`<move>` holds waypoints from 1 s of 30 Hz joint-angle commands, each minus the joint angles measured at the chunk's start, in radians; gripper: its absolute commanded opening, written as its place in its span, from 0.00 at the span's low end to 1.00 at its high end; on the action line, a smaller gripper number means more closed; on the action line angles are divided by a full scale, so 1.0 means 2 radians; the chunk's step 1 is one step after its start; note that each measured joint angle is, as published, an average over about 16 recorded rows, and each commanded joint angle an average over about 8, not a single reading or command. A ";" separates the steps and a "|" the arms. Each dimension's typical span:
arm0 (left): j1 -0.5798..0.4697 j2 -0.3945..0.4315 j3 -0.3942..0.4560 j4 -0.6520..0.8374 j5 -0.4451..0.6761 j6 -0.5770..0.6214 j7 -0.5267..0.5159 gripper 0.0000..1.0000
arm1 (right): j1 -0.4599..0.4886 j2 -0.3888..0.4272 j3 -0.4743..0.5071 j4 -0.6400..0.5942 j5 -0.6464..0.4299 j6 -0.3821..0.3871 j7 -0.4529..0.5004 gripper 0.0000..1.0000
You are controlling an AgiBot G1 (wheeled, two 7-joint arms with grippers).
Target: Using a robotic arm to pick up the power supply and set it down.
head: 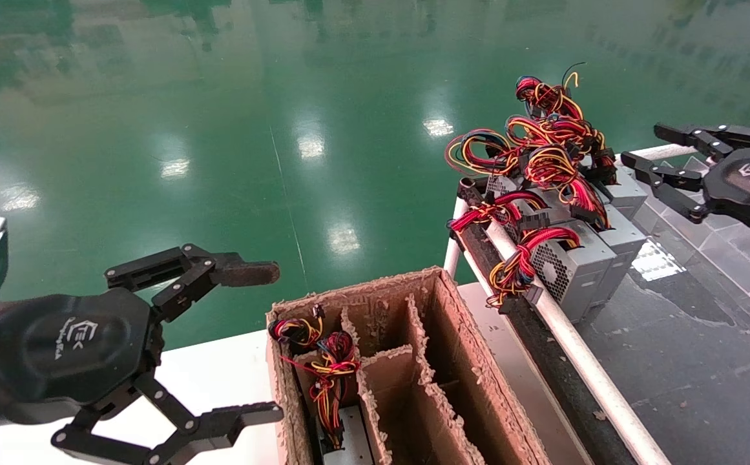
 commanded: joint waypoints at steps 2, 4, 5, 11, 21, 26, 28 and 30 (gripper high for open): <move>0.000 0.000 0.000 0.000 0.000 0.000 0.000 1.00 | 0.002 0.004 0.000 0.000 0.002 -0.003 0.012 1.00; 0.000 0.000 0.000 0.000 0.000 0.000 0.000 1.00 | 0.004 0.006 0.002 0.000 0.007 -0.001 0.025 1.00; 0.000 0.000 0.000 0.000 0.000 0.000 0.000 1.00 | 0.005 0.006 0.003 0.000 0.009 0.000 0.031 1.00; 0.000 0.000 0.000 0.000 0.000 0.000 0.000 1.00 | 0.005 0.008 0.001 0.008 0.026 -0.012 0.049 1.00; 0.000 0.000 0.000 0.000 0.000 0.000 0.000 1.00 | -0.003 0.011 -0.012 0.032 0.061 -0.061 0.061 1.00; 0.000 0.000 0.000 0.000 0.000 0.000 0.000 1.00 | -0.007 0.012 -0.018 0.044 0.079 -0.085 0.067 1.00; 0.000 0.000 0.000 0.000 0.000 0.000 0.000 1.00 | -0.008 0.012 -0.020 0.049 0.087 -0.095 0.070 1.00; 0.000 0.000 0.000 0.000 0.000 0.000 0.000 1.00 | -0.010 0.013 -0.023 0.054 0.094 -0.105 0.072 1.00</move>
